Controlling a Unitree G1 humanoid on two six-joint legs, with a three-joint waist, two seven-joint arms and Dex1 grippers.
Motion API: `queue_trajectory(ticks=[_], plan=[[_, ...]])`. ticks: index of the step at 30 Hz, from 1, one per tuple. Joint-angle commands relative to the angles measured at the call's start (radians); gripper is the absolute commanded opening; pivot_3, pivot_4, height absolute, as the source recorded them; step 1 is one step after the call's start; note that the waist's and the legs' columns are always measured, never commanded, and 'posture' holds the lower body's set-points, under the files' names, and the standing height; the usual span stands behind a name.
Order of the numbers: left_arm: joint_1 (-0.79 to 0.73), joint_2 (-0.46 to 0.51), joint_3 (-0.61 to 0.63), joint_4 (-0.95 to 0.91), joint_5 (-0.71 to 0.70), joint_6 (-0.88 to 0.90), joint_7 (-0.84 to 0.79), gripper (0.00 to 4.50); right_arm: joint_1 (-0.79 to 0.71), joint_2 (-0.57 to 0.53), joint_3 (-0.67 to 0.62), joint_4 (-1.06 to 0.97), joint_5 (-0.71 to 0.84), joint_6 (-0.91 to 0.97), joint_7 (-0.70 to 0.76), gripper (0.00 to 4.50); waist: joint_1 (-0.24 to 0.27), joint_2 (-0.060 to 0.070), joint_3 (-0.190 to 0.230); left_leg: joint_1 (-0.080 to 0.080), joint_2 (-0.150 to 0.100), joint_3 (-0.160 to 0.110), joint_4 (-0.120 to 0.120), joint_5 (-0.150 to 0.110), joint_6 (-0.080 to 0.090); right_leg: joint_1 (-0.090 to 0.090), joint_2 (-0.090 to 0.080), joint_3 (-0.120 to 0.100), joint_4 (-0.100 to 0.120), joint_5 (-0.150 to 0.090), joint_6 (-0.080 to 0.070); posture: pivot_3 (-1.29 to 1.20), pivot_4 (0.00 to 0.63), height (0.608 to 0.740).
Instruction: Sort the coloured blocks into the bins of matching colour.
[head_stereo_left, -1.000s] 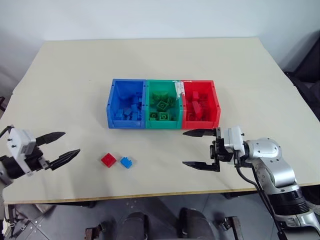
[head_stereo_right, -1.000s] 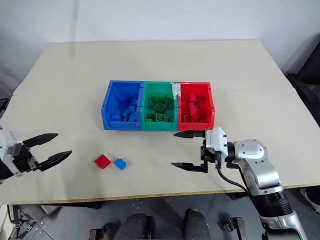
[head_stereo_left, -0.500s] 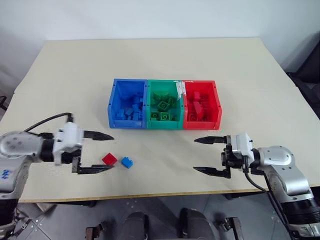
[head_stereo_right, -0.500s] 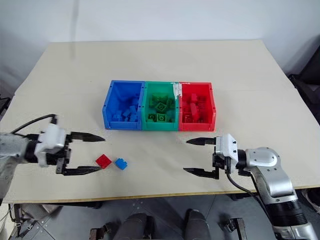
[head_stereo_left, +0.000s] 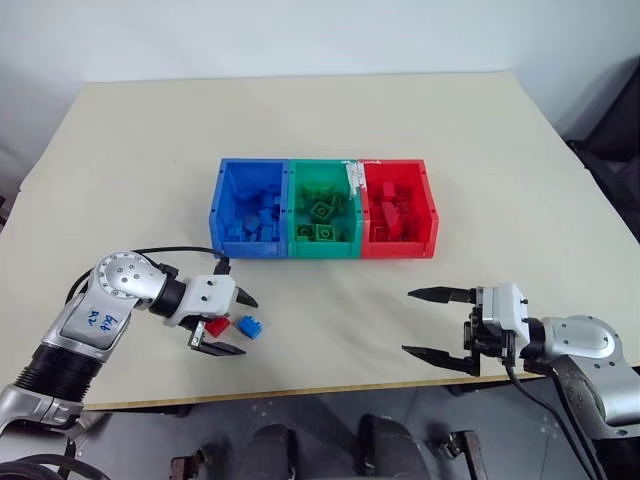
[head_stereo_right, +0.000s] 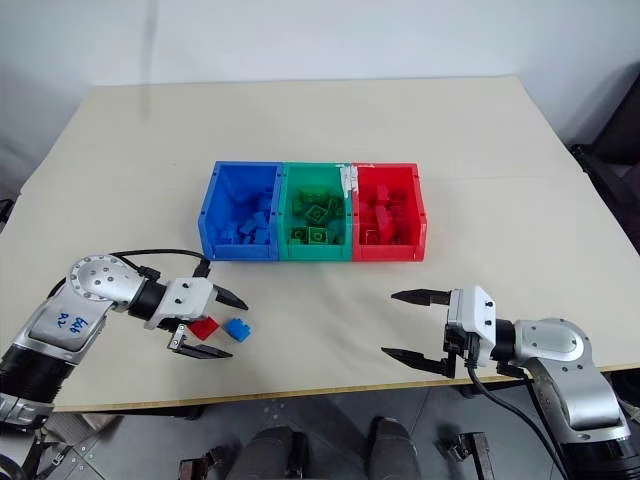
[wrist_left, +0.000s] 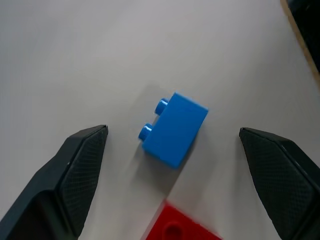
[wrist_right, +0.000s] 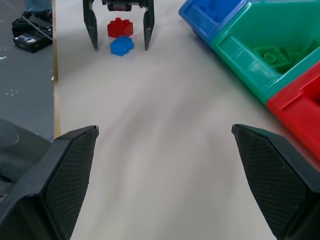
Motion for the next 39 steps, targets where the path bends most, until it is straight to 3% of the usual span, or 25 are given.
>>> queue_trajectory(ticks=[1,9,10,13,19,24,29,34,39], plan=[[-0.008,0.000,-0.024,0.008,0.036,-0.042,-0.011,3.55,0.014,-0.031,-0.023,-0.036,-0.016,-0.023,0.004,4.50,0.002,0.000,0.000,0.000,0.000,0.000,0.000,0.000,0.000,0.000,0.000,0.000,0.000,0.000,0.000,0.00,0.150,0.740],[-0.005,-0.021,-0.011,0.042,0.034,-0.091,-0.004,1.05,0.012,-0.021,-0.028,-0.040,0.002,-0.015,-0.013,4.50,0.014,0.000,0.000,0.001,0.000,0.000,0.002,0.000,0.000,0.001,0.000,0.000,0.001,0.000,0.000,0.00,0.150,0.740],[-0.006,-0.027,-0.006,0.048,0.032,-0.122,0.000,0.92,0.012,-0.020,-0.027,-0.038,0.001,-0.016,-0.015,4.50,0.016,0.000,0.000,0.001,0.000,0.000,0.002,0.000,0.000,0.001,0.000,0.000,0.002,0.000,0.000,0.00,0.150,0.740],[-0.004,-0.072,0.035,0.052,-0.035,-0.148,0.014,0.92,0.017,-0.016,-0.025,-0.030,-0.007,-0.030,-0.020,4.50,0.022,0.000,0.000,0.001,0.000,0.000,0.002,0.000,0.000,0.001,0.000,0.001,0.002,0.000,0.000,0.00,0.150,0.740],[-0.040,-0.180,0.200,0.002,-0.247,0.015,0.125,0.92,0.009,0.069,-0.068,-0.071,0.077,0.002,-0.128,4.50,0.020,0.000,0.000,-0.001,0.000,-0.002,0.004,0.000,0.001,0.001,-0.001,0.000,0.002,0.000,0.000,0.00,0.150,0.740],[-0.160,-0.219,0.288,0.117,-0.230,0.120,0.320,0.92,-0.051,0.150,-0.081,-0.127,0.142,0.038,-0.236,4.50,0.019,0.000,0.000,0.000,0.000,-0.006,0.006,0.000,0.000,0.001,0.000,-0.001,0.004,0.000,0.000,0.00,0.150,0.740],[-0.281,-0.299,0.302,0.207,-0.183,0.197,0.517,0.92,-0.129,0.173,-0.070,-0.101,0.111,0.007,-0.260,4.50,0.023,-0.001,0.000,-0.001,0.000,-0.007,0.007,0.000,0.000,0.002,0.000,-0.001,0.004,0.000,0.001,0.00,0.150,0.740],[-0.320,-0.348,0.293,0.229,-0.185,0.234,0.554,0.92,-0.150,0.166,-0.042,-0.076,0.069,-0.029,-0.232,4.50,0.019,-0.001,0.000,-0.002,-0.001,-0.004,0.007,0.000,0.001,0.002,0.000,-0.003,0.002,0.000,0.001,0.00,0.150,0.740],[-0.301,-0.340,0.303,0.193,-0.171,0.278,0.593,2.50,-0.151,0.154,-0.023,-0.054,0.036,-0.061,-0.195,4.50,0.017,-0.001,0.000,-0.002,0.000,-0.004,0.007,0.000,0.001,0.002,0.000,-0.003,0.002,0.000,0.001,0.00,0.150,0.740]])
